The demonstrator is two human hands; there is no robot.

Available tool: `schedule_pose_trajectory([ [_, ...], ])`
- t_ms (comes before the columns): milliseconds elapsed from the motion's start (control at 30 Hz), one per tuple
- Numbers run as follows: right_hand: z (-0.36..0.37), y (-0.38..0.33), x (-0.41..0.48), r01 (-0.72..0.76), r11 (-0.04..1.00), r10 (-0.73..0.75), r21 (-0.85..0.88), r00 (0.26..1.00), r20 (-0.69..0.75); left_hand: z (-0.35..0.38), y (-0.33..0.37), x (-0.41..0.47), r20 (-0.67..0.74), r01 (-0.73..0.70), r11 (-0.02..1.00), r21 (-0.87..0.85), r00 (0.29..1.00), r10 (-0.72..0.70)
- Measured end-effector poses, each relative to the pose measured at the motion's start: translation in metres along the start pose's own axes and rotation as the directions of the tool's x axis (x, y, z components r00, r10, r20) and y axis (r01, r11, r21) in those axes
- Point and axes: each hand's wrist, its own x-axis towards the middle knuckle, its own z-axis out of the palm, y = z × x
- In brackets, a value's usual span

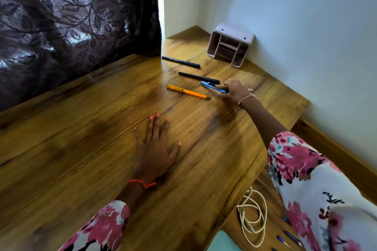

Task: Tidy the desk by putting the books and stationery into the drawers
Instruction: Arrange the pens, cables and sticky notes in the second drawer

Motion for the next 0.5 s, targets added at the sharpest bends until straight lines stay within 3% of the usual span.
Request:
schedule_pose_trajectory([
  [133, -0.005, -0.022, -0.003, 0.077, 0.964, -0.068, 0.254, 0.997, -0.047, 0.002, 0.001, 0.001, -0.017, -0.001, 1.0, -0.01, 1.0, 0.001],
  [267, -0.002, -0.055, 0.003, 0.184, 0.934, -0.152, 0.305, 0.98, -0.126, 0.003, 0.0, 0.001, 0.003, -0.008, 1.0, -0.008, 1.0, 0.008],
  [333, 0.003, -0.07, 0.009, 0.203, 0.941, -0.186, 0.271, 0.979, -0.087, 0.003, -0.001, 0.001, -0.018, -0.008, 1.0, -0.002, 1.0, 0.008],
  [500, 0.014, -0.091, 0.018, 0.165, 0.986, -0.163, -0.032, 0.985, 0.054, 0.003, 0.0, 0.002, -0.002, -0.001, 1.0, 0.013, 1.0, 0.002],
])
